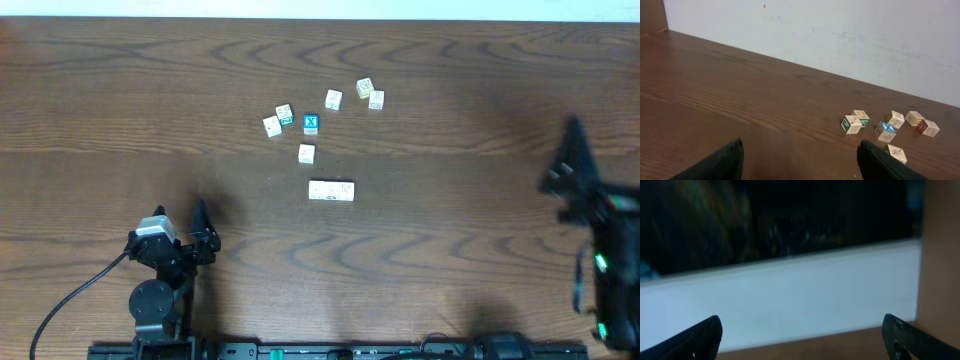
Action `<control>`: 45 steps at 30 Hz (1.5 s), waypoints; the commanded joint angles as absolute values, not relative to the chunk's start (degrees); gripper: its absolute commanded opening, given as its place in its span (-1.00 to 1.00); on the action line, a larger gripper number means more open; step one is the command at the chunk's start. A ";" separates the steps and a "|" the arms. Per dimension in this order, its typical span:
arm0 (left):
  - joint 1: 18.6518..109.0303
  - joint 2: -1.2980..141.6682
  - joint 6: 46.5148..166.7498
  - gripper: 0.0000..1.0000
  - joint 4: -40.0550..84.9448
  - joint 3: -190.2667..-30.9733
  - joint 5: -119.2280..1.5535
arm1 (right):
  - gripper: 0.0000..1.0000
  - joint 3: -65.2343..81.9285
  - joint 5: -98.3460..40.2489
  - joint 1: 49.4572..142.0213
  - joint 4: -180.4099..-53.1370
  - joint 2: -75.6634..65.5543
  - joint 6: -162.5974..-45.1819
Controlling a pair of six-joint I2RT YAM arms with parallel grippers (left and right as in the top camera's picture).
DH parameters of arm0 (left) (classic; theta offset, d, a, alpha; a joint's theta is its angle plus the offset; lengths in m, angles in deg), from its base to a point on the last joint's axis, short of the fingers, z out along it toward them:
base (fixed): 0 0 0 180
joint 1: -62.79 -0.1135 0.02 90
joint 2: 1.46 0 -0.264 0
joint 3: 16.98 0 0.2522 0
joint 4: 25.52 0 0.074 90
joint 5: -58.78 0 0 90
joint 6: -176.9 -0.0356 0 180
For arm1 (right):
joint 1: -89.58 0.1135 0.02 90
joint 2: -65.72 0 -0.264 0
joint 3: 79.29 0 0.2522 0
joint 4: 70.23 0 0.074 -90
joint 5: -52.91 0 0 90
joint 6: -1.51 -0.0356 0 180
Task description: Lift 3 blocks
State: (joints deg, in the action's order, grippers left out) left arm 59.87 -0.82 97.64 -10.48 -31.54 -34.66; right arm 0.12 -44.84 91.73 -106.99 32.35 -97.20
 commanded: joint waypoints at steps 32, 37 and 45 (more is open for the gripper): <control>59.59 -1.12 98.14 0.47 -7.90 -30.97 -34.40 | 0.98 -65.23 -38.00 83.62 -86.75 65.45 -106.32; 59.59 -1.12 98.14 0.47 -7.90 -30.97 -34.40 | 0.99 -65.26 -36.95 83.71 -88.52 65.45 -103.30; 59.59 -1.12 98.14 0.47 -7.90 -30.97 -34.40 | 0.98 -65.23 -37.04 85.72 -88.44 65.42 -99.06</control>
